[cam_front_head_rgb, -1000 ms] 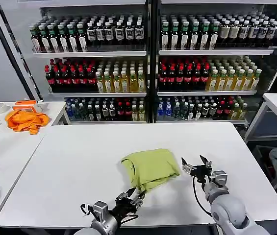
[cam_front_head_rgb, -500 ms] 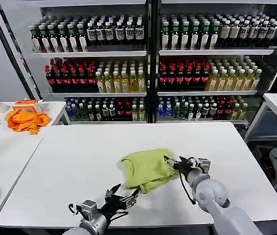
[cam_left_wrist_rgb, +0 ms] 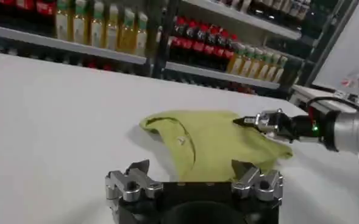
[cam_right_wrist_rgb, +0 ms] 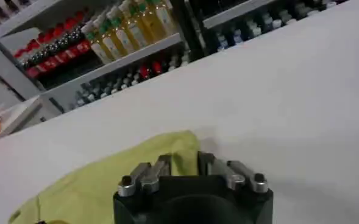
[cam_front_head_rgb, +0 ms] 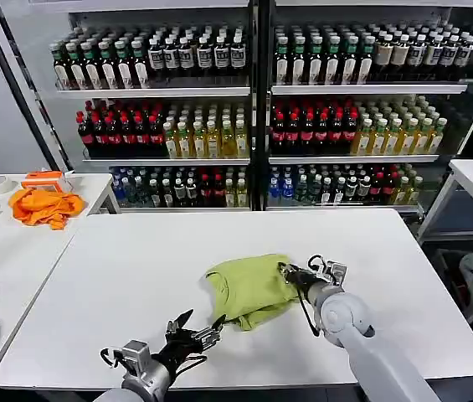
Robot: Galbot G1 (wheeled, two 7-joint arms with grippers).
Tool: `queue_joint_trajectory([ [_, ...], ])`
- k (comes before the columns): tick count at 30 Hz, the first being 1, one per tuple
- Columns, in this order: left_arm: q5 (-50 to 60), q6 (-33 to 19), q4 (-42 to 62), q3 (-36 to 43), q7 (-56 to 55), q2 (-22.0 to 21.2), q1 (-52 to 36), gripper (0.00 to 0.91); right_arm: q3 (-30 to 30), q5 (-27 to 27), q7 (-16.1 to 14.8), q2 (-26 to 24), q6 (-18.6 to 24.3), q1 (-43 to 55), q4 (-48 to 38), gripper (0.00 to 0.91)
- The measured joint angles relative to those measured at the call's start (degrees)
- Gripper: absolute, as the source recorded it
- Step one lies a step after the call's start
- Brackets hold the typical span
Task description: Fold and organize the clothes.
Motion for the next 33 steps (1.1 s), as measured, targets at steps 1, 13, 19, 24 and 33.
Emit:
queue_joint_trajectory([
  [1, -0.12, -0.07, -0.21, -0.36, 0.09, 0.1, 0.34, 0.907, 0.04, 0.01, 0.28, 0.21, 0.2, 0.02, -0.15, 0.0],
  [13, -0.8, -0.43, -1.79, -2.61, 0.27, -0.32, 3.47, 0.907, 3.69, -4.53, 2.95, 1.35, 2.25, -5.07, 2.62, 0.0],
  [19, -0.86, -0.44, -2.09, -2.55, 0.28, -0.29, 3.79, 0.907, 6.7, -9.57, 3.03, 2.02, 2.98, -10.93, 6.88, 0.907],
  [24, -0.28, -0.98, -2.29, -2.53, -0.08, -0.51, 3.63, 0.907, 8.31, -16.87, 0.48, 1.96, 5.1, -15.27, 10.3, 0.907],
  [33, 9.18, -7.52, -3.82, -5.53, -3.7, 0.7, 2.03, 0.907, 13.2, -33.24, -4.38, 0.77, 16.47, -21.86, 15.55, 0.907],
])
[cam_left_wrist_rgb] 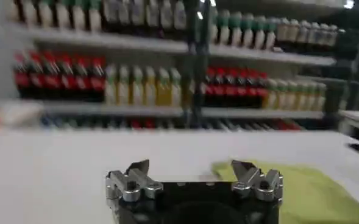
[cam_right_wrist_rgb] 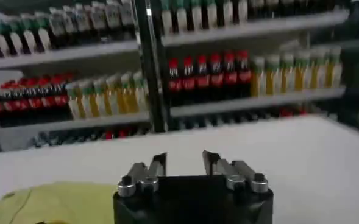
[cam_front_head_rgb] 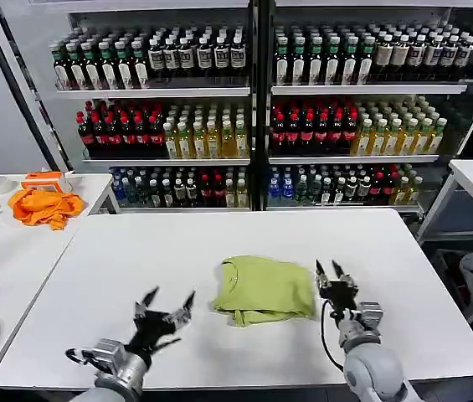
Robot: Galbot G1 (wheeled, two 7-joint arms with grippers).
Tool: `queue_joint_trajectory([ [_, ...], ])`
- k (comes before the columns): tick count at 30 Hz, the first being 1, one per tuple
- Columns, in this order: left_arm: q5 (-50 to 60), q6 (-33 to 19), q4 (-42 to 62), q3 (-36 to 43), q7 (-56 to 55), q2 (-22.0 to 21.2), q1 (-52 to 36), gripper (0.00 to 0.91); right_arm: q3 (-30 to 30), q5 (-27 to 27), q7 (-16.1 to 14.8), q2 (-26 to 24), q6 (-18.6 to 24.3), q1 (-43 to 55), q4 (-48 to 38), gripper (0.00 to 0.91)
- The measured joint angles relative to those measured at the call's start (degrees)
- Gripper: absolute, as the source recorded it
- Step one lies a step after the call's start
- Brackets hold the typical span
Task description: Fold and organize the clothes.
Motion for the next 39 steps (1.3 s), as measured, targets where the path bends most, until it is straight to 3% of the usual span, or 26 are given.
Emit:
queue_joint_trajectory([
  [7, 4.39, -3.75, 0.17, -1.34, -3.77, 1.05, -0.69, 0.907, 4.13, -6.04, -3.47, -0.31, 2.62, -5.93, 5.09, 0.907],
  [18, 7.42, -7.81, 0.42, -1.93, -7.33, 2.15, -2.09, 0.907, 7.98, -10.15, -5.61, 0.01, 5.51, -14.17, 11.41, 0.907],
  [39, 7.19, -8.24, -1.48, -1.97, -8.46, 3.94, -1.06, 0.907, 11.09, -15.61, -6.08, 3.02, 7.49, -20.32, 17.03, 0.907],
])
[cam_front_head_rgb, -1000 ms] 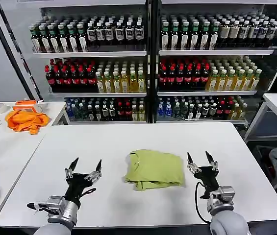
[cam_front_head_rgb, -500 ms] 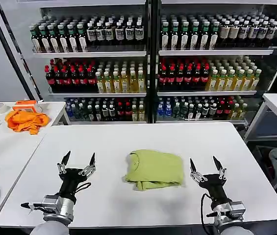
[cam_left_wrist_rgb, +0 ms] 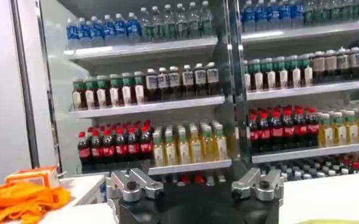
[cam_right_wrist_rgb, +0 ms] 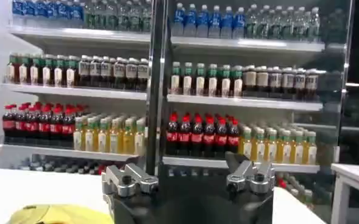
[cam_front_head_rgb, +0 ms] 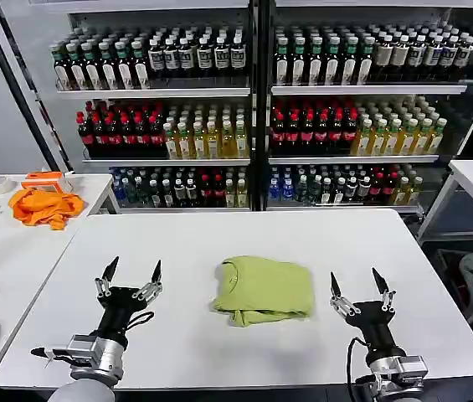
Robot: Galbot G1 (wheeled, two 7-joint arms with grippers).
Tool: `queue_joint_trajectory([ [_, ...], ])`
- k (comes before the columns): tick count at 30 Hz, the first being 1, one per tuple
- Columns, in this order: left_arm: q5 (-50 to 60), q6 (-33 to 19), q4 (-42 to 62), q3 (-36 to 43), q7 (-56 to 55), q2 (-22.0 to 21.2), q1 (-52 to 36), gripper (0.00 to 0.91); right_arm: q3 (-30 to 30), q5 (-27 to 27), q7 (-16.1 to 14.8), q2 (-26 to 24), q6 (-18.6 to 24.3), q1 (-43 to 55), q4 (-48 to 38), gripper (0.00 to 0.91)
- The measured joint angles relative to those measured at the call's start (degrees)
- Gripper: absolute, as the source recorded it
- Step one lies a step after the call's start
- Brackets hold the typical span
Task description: Fold and organize the clothes.
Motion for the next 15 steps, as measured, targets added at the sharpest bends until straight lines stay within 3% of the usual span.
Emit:
queue_joint_trajectory([
  [15, -2.73, 1.83, -0.38, -0.22, 0.77, 1.14, -0.54, 0.907, 0.58, -1.28, -0.41, 0.53, 0.52, -0.91, 1.08, 0.907],
])
